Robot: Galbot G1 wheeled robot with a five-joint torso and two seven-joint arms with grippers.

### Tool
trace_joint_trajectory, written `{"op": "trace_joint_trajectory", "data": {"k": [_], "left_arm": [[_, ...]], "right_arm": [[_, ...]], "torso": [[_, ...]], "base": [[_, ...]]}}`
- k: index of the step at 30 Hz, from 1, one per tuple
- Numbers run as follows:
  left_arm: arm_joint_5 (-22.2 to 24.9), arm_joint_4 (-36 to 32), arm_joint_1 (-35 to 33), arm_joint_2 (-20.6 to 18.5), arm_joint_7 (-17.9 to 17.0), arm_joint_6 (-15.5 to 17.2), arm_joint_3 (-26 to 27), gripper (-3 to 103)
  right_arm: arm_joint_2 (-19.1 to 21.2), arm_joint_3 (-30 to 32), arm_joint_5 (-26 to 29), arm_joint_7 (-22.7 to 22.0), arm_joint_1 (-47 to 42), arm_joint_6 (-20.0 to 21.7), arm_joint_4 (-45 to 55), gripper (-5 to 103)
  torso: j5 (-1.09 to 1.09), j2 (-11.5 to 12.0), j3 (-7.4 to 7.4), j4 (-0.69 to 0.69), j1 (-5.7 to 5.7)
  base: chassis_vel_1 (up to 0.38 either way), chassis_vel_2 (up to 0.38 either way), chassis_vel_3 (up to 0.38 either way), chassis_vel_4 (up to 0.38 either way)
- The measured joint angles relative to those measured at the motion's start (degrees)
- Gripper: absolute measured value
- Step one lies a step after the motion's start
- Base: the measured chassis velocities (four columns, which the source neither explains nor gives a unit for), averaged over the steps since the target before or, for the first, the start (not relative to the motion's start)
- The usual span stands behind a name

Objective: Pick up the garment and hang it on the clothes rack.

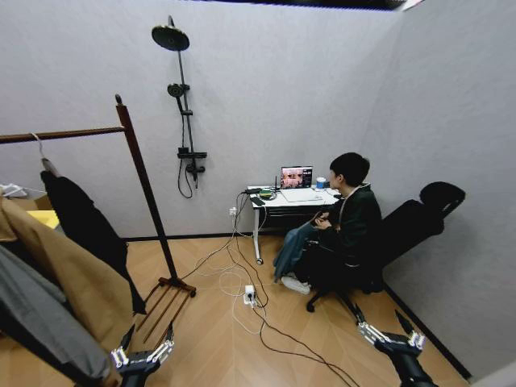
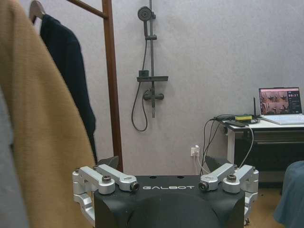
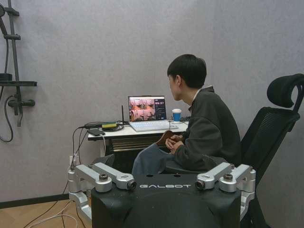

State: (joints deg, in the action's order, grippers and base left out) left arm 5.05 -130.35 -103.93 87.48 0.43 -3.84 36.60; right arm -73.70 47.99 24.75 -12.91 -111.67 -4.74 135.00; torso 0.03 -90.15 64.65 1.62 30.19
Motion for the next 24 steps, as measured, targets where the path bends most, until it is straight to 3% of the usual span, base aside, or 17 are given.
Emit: {"op": "trace_joint_trajectory", "data": {"k": [4, 6, 9, 17, 24], "left_arm": [[0.0, 0.0, 0.0, 0.0, -0.01, 0.0, 0.01, 100], [0.0, 0.0, -0.02, -0.01, -0.02, 0.0, 0.03, 100], [0.0, 0.0, -0.02, -0.02, -0.03, 0.0, 0.04, 100], [0.0, 0.0, -0.01, 0.01, -0.09, 0.0, 0.01, 100], [0.0, 0.0, -0.01, 0.0, -0.04, 0.0, -0.01, 100]], "right_arm": [[-0.01, 0.0, 0.0, 0.0, -0.02, 0.0, 0.01, 100], [-0.01, -0.01, 0.0, 0.0, -0.03, 0.0, 0.0, 100], [-0.02, -0.01, 0.0, 0.0, -0.03, 0.0, 0.02, 100], [0.0, -0.01, 0.0, 0.01, 0.0, 0.0, 0.01, 100], [0.0, 0.0, 0.0, 0.0, -0.02, 0.0, 0.01, 100]], "torso": [[-0.09, -0.01, -0.01, 0.01, -0.04], [0.02, -0.05, -0.04, 0.02, -0.12], [-0.08, -0.07, -0.04, 0.02, -0.12], [0.0, -0.01, 0.01, -0.02, -0.02], [-0.02, -0.05, -0.03, 0.02, -0.1]], "base": [[0.399, 0.065, -0.394, -0.066], [0.402, 0.041, -0.412, -0.044], [0.331, 0.032, -0.318, -0.018], [0.017, -0.049, -0.02, 0.017], [-0.071, -0.235, 0.031, 0.205]]}}
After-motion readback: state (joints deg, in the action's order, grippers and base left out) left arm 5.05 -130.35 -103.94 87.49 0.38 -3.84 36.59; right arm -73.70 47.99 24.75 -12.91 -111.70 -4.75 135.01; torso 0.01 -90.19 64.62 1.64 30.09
